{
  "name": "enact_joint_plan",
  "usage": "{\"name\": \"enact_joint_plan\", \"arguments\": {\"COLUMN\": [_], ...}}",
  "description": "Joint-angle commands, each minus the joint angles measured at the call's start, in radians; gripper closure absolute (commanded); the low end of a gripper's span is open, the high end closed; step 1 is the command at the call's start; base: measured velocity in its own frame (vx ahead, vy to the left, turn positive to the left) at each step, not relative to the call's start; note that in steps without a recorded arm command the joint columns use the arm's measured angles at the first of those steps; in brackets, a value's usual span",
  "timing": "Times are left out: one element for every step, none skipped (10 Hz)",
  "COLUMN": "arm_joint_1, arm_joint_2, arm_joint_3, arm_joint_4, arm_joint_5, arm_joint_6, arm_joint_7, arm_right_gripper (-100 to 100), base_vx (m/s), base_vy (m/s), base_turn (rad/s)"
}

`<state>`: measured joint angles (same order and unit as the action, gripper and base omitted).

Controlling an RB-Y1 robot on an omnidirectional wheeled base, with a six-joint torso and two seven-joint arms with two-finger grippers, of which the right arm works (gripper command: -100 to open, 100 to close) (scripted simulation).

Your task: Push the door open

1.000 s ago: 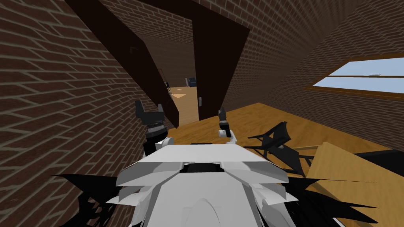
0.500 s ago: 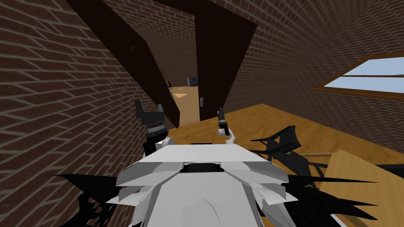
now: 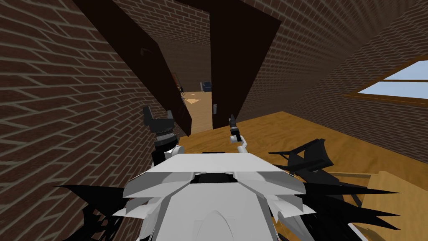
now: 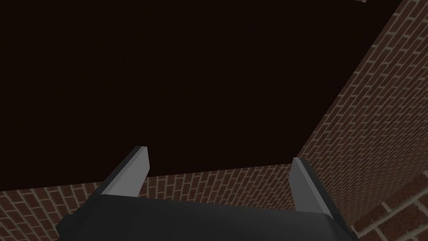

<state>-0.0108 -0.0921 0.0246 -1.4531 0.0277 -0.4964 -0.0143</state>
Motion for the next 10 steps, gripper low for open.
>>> {"name": "enact_joint_plan", "arguments": {"arm_joint_1": [-0.033, -0.033, -0.055, -0.077, -0.098, -0.098, -0.120, -0.141, -0.162, -0.183], "arm_joint_2": [-0.007, -0.007, -0.010, -0.013, -0.016, -0.016, -0.018, -0.021, -0.024, -0.026], "arm_joint_3": [-0.003, -0.003, -0.004, -0.006, -0.007, -0.007, -0.009, -0.010, -0.011, -0.013], "arm_joint_4": [0.050, 0.064, 0.102, 0.136, 0.164, 0.178, 0.214, 0.249, 0.286, 0.325], "arm_joint_5": [-0.003, -0.003, -0.005, -0.007, -0.008, -0.008, -0.010, -0.012, -0.013, -0.015], "arm_joint_6": [-0.004, -0.004, -0.004, -0.005, -0.006, -0.006, -0.006, -0.007, -0.007, -0.008], "arm_joint_7": [-0.010, -0.010, -0.016, -0.022, -0.028, -0.028, -0.034, -0.040, -0.046, -0.052], "arm_right_gripper": [-100, -100, -100, -100, -100, -100, -100, -100, -100, -100], "base_vx": [0.082, 0.061, 0.050, 0.076, 0.102, 0.077, 0.064, 0.080, 0.096, 0.102], "base_vy": [0.001, -0.001, -0.002, -0.001, -0.004, -0.003, 0.007, -0.004, -0.013, -0.010], "base_turn": [0.085, 0.030, 0.059, 0.101, 0.103, 0.022, 0.048, 0.098, 0.083, 0.101]}}
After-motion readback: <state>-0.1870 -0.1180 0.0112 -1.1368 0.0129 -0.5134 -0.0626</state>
